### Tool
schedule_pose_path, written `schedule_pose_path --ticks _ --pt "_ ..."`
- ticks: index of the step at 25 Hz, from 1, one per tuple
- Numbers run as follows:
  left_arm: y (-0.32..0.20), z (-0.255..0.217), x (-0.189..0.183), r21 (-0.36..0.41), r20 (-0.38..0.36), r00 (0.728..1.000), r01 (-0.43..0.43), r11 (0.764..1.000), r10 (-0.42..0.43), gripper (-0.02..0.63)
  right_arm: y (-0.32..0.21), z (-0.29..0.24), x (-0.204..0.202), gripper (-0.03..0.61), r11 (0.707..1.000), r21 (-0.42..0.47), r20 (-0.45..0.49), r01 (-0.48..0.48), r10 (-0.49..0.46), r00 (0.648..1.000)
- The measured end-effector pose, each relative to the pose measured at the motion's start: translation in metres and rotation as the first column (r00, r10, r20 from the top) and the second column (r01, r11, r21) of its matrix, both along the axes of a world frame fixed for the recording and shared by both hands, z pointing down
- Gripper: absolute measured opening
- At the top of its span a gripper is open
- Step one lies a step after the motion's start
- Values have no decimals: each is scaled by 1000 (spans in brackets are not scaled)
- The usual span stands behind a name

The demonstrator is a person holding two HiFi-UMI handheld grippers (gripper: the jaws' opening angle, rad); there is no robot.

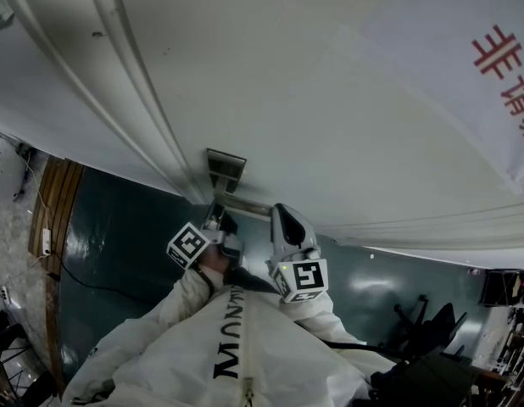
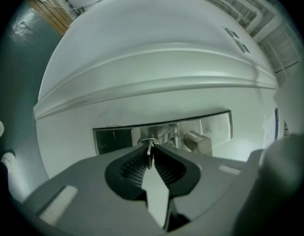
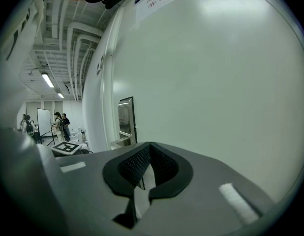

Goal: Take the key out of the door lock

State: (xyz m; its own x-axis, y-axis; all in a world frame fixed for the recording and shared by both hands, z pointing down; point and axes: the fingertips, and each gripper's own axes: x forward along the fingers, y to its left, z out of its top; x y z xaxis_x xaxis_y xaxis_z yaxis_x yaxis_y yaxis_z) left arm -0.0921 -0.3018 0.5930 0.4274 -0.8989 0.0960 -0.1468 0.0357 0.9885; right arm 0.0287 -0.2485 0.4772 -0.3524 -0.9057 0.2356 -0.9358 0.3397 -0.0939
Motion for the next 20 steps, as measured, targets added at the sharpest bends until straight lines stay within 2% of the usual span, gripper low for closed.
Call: schedule_pose_path --ticks 20 --pt "2 -1 0 40 28 1000 -12 999 11 28 4 2 -1 0 1000 -4 -3 -6 6 1000"
